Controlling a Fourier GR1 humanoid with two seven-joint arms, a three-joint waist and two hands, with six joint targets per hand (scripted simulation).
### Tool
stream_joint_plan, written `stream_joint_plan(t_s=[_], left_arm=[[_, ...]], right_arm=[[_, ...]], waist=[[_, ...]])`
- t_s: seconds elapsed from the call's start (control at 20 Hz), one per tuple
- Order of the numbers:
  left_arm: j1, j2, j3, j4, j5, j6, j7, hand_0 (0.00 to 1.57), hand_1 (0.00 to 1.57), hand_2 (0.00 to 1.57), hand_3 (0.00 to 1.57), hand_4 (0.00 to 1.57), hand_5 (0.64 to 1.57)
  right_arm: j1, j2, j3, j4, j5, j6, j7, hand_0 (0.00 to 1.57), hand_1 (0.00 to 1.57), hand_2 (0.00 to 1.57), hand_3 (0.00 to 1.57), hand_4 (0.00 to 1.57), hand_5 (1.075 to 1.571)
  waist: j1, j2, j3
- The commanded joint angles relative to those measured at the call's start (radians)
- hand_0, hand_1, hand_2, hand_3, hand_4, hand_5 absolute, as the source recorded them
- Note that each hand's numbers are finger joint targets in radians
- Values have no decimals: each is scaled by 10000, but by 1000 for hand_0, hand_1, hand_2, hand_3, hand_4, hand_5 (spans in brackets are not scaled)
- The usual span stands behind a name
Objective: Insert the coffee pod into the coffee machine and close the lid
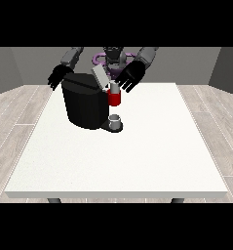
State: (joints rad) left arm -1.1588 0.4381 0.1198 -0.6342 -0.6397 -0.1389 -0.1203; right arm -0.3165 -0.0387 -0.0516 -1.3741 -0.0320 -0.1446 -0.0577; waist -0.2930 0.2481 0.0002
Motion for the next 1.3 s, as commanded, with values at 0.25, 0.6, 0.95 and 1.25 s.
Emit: stream_joint_plan(t_s=[0.25, 0.6, 0.95, 1.25], left_arm=[[78, -228, -70, 24, -138, 113, -216, 1186, 1186, 1269, 1202, 515, 1571], [-88, 158, 94, 426, -251, 64, -255, 1236, 1236, 1279, 1197, 487, 1571], [15, -212, 110, 381, -213, 124, -143, 1211, 1211, 1239, 1123, 460, 1571], [14, -101, -144, 214, -529, 21, -141, 1118, 1118, 1158, 990, 442, 1571]], right_arm=[[-107, -294, -372, 134, -207, 128, -145, 0, 0, 0, 0, 448, 1571], [10, 291, 463, -556, 388, -394, 123, 0, 0, 0, 0, 445, 1571], [74, 43, 25, -145, 37, -124, -130, 0, 0, 0, 0, 366, 1571], [244, -87, -175, 78, -180, 134, -488, 0, 0, 0, 0, 438, 1571]], waist=[[155, 175, 1], [-191, 343, -5], [-53, 416, -1], [59, 137, 2]])
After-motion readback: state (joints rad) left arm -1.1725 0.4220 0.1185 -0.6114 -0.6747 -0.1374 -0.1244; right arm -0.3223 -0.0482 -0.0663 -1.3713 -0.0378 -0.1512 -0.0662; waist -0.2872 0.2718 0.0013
